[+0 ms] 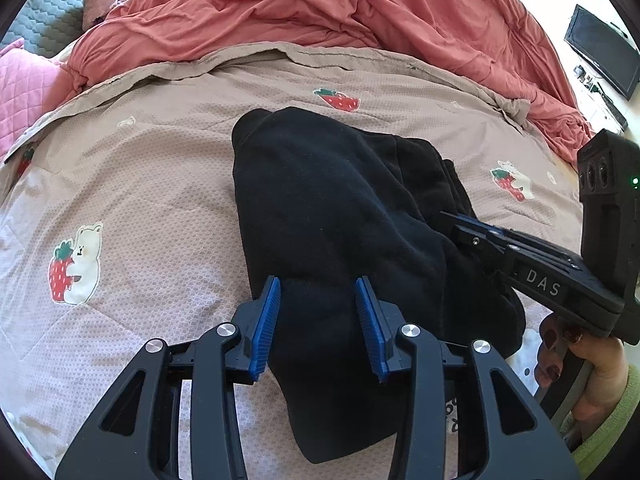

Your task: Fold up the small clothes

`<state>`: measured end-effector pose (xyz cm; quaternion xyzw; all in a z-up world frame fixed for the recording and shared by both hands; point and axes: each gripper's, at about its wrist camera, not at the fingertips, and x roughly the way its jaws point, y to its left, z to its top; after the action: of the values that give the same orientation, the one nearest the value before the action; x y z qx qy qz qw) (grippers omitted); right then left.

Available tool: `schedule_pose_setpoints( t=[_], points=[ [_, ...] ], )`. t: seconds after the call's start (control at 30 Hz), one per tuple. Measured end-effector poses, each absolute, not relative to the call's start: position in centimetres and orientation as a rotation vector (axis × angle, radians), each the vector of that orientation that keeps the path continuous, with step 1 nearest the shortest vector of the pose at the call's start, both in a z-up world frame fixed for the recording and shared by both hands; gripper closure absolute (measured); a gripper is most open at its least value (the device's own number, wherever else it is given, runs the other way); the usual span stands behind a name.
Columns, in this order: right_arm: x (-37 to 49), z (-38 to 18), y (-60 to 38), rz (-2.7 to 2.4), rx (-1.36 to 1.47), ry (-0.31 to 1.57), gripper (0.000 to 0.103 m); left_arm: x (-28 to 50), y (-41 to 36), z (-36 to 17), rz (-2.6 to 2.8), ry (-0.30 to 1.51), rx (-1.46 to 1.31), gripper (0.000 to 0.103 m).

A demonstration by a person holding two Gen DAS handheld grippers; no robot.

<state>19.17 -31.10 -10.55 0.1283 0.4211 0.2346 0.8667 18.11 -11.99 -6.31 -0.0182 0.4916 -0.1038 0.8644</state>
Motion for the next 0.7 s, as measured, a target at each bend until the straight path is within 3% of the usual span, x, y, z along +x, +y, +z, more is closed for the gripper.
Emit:
schedule_pose_setpoints(
  t=[0.13,0.2,0.27,0.47,0.53,0.67,0.7],
  points=[
    [18.8,-8.7,-31.8,0.494,0.26,0.832,0.1,17.7,-12.0,-5.6,-0.229,1.018,-0.051,0.063],
    [18.7,-7.7,-32.3,0.483,0.233,0.82,0.1,17.5,-11.8,-5.1,-0.238,1.008,-0.068,0.054],
    [18.8,-7.7,-33.0,0.451,0.215,0.826,0.1,17.5,-11.8,-5.1,-0.255,1.013,-0.073,0.051],
    [20.2,-12.3,-33.8,0.387,0.231,0.964,0.097,17.8,-12.4,-7.1,-0.265,1.061,-0.072,0.05],
    [20.1,-11.8,-34.3,0.391,0.263,0.953,0.094,17.8,-12.3,-7.3,-0.265,1.058,-0.073,0.049],
    [19.9,-11.2,-35.2,0.332,0.244,0.915,0.063,17.8,-11.7,-7.1,-0.268,1.059,-0.091,0.049],
    [20.0,-11.6,-35.3,0.34,0.264,0.932,0.063,17.9,-11.6,-7.1,-0.271,1.061,-0.092,0.049]
  ],
)
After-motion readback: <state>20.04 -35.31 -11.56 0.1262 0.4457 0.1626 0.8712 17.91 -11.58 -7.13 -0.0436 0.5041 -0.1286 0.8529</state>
